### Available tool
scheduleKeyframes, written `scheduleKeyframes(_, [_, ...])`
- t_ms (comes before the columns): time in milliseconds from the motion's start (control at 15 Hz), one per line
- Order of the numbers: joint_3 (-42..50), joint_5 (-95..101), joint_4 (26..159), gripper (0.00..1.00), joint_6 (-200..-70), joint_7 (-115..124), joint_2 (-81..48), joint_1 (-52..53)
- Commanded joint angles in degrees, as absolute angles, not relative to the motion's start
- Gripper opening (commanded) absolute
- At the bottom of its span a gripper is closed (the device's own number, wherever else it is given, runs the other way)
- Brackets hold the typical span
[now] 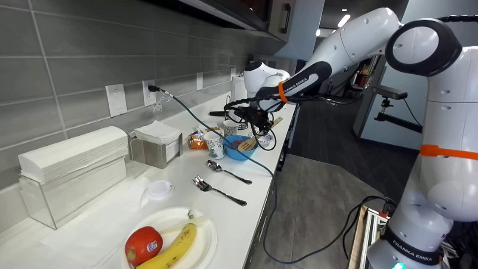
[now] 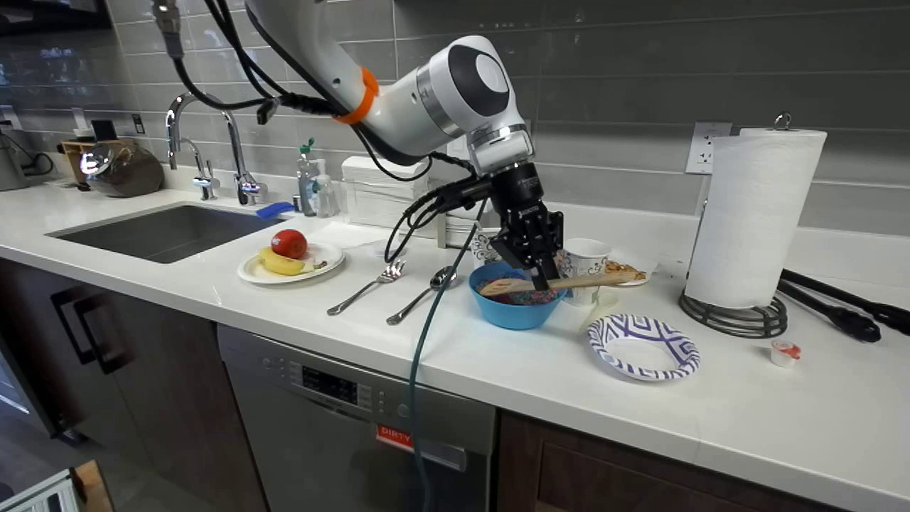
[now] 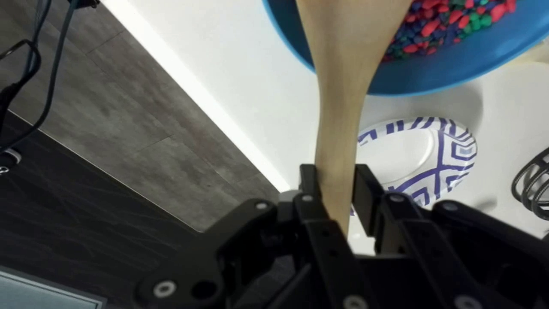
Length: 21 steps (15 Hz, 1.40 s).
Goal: Pick up the cooking stick and scoop some of the contents in the bowl and pour them in the cup
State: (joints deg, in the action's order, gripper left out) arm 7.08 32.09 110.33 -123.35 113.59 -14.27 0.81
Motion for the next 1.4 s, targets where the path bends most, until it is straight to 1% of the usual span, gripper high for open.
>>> scheduleKeyframes(0, [7.56, 31.22, 107.92, 0.06, -121.49, 118.74, -17.07, 1.53])
scheduleKeyframes(867, [7.76, 27.15, 103.40, 0.06, -119.29, 125.50, -21.73, 1.57])
scheduleKeyframes(933, [7.73, 26.65, 103.15, 0.41, -119.14, 125.40, -21.91, 1.54])
scheduleKeyframes(1000, [7.75, 26.38, 103.08, 0.51, -119.41, 125.49, -21.99, 1.54])
scheduleKeyframes(1333, [7.49, 23.94, 102.60, 0.87, -119.73, 123.47, -21.38, 0.91])
